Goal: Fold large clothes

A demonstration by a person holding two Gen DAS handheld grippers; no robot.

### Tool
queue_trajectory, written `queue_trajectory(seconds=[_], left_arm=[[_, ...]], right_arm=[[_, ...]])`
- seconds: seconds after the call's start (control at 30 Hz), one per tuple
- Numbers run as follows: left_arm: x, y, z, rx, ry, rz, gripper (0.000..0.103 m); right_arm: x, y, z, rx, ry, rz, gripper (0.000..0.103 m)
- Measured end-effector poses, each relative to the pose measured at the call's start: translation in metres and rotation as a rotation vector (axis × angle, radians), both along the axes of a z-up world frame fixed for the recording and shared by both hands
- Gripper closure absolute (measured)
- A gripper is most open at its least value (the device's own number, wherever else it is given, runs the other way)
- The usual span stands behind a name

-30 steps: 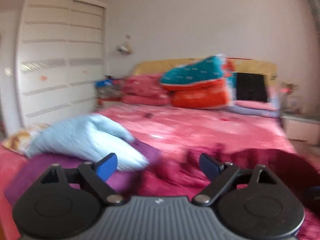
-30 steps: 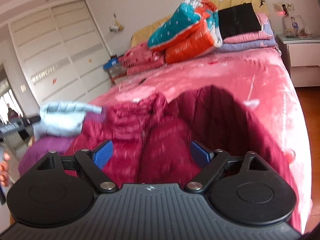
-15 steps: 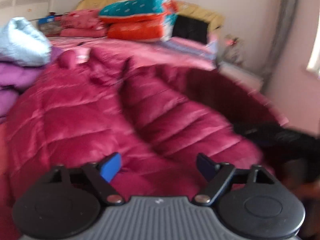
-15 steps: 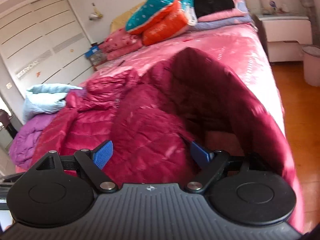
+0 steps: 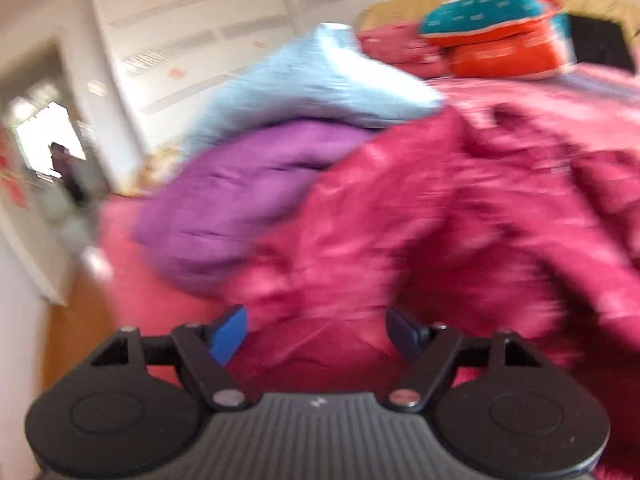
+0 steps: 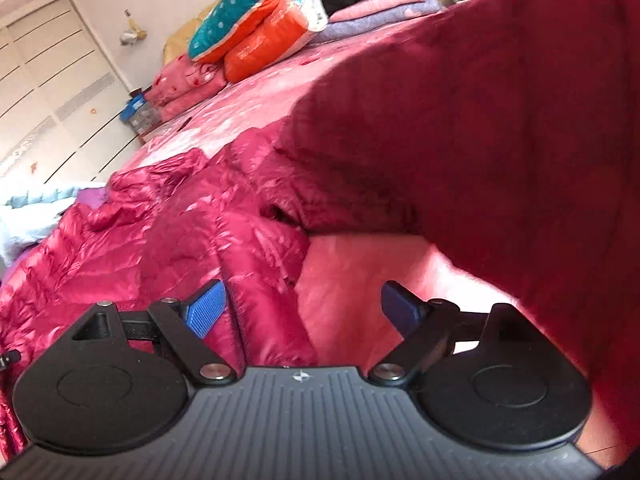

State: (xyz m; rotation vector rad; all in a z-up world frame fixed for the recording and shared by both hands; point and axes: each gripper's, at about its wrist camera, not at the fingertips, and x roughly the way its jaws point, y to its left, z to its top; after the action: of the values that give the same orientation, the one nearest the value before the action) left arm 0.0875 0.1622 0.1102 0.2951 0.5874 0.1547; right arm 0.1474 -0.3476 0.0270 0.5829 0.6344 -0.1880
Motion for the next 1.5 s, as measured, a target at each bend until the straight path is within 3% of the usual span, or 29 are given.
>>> queue_trajectory(seconds=[0.07, 0.17, 0.3, 0.47, 0.63, 0.73, 0.83, 0.93, 1.03, 1.1, 1.3, 1.37, 1.5], left_arm=[[-0.006, 0.017, 0.004, 0.031, -0.020, 0.047, 0.024], [-0.025, 0.030, 0.020, -0.039, -0.036, 0.015, 0.023], [-0.063, 0.012, 0.034, -0.106, -0.031, -0.167, 0.022], [-0.092, -0.008, 0.024, -0.188, 0.085, -0.375, 0.022], [-0.076, -0.014, -0.008, -0.203, 0.186, -0.363, 0.020], [-0.055, -0.018, -0.035, -0.217, 0.303, -0.357, 0.018], [-0.046, -0.025, -0.053, -0.196, 0.334, -0.355, 0.013], [-0.046, -0.032, -0.060, -0.181, 0.346, -0.357, 0.013], [-0.055, -0.037, -0.059, -0.211, 0.364, -0.373, 0.035], [-0.057, -0.039, -0.053, -0.232, 0.373, -0.385, 0.054], [-0.073, -0.045, -0.038, -0.318, 0.381, -0.427, 0.088], [-0.081, -0.045, -0.028, -0.376, 0.378, -0.448, 0.091], [-0.104, -0.040, 0.005, -0.573, 0.354, -0.516, 0.092]], right_arm=[[-0.005, 0.005, 0.002, 0.001, -0.002, 0.027, 0.000], [-0.011, 0.011, 0.016, 0.015, -0.005, 0.065, 0.000], [-0.020, 0.018, 0.017, 0.020, -0.005, 0.118, 0.000], [-0.038, 0.020, 0.016, 0.064, -0.003, 0.182, 0.000], [-0.044, 0.009, 0.005, 0.134, 0.019, 0.184, 0.000], [-0.039, 0.008, -0.002, 0.175, 0.028, 0.206, 0.000], [-0.031, 0.011, -0.011, 0.241, 0.040, 0.256, 0.000], [-0.027, 0.019, -0.012, 0.221, 0.041, 0.286, 0.000], [-0.028, 0.019, -0.010, 0.250, 0.037, 0.307, 0.030], [-0.028, 0.018, -0.008, 0.305, 0.023, 0.311, 0.056], [-0.041, 0.012, 0.005, 0.430, -0.078, 0.309, 0.080], [-0.048, 0.008, 0.011, 0.484, -0.123, 0.301, 0.082], [-0.062, -0.005, 0.024, 0.617, -0.202, 0.242, 0.083]])
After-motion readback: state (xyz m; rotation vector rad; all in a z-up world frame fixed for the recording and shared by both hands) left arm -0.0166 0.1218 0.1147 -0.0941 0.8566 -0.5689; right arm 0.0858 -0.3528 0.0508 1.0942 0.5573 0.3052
